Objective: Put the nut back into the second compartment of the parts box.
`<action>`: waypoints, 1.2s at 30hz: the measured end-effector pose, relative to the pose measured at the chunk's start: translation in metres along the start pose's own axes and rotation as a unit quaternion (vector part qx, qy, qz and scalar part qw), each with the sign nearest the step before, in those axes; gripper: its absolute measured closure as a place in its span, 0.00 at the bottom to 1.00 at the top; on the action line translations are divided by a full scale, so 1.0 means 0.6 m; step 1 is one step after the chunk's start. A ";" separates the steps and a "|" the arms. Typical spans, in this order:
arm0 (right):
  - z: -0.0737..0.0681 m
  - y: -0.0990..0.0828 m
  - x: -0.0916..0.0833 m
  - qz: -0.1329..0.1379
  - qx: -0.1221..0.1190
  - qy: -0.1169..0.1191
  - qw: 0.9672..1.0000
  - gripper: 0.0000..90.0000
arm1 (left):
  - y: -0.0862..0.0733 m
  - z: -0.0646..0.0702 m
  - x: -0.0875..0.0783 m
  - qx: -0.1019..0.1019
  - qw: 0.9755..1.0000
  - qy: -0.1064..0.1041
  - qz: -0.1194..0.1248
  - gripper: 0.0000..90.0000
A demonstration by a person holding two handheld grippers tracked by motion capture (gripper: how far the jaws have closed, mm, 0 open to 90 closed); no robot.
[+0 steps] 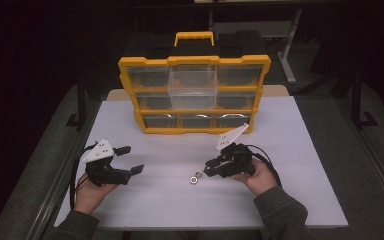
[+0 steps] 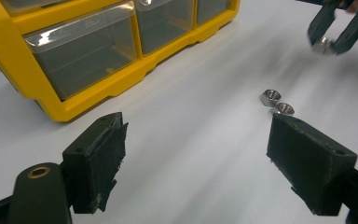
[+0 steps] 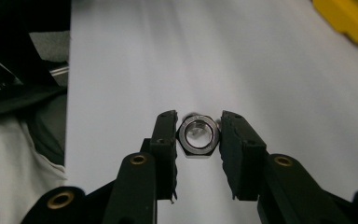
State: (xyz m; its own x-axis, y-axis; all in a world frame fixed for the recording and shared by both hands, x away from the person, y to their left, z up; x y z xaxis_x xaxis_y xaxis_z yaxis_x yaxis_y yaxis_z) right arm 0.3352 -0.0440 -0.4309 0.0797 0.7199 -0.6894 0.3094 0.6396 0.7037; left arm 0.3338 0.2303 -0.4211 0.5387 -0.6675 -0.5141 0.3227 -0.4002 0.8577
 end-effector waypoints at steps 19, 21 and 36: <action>-0.016 0.129 -0.124 0.012 -0.043 0.026 0.999 0.73 | 0.002 -0.001 -0.002 -0.008 1.000 0.001 0.006 0.21; -0.013 0.143 -0.132 0.014 -0.052 0.024 0.998 0.73 | 0.002 -0.002 -0.002 -0.003 1.000 0.002 0.004 0.21; 0.011 0.282 -0.207 0.030 -0.090 -0.002 0.996 0.73 | 0.002 -0.004 -0.006 -0.006 1.000 0.004 0.005 0.22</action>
State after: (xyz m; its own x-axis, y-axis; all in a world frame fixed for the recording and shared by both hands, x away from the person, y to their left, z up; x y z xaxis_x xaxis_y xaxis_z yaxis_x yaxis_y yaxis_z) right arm 0.3838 -0.0267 -0.2274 0.0970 0.7574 -0.6457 0.1296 0.6336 0.7627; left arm 0.3343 0.2336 -0.4180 0.5481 -0.6658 -0.5062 0.3266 -0.3868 0.8624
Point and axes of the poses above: each handheld gripper's, and its own axes: x roughly forward along the jaws, y roughly out of its top, z roughly to its right, the point moved 8 cm from there along x, roughly forward along the jaws, and after that the axes turned 1 degree about -z, right-handed, at the moved point
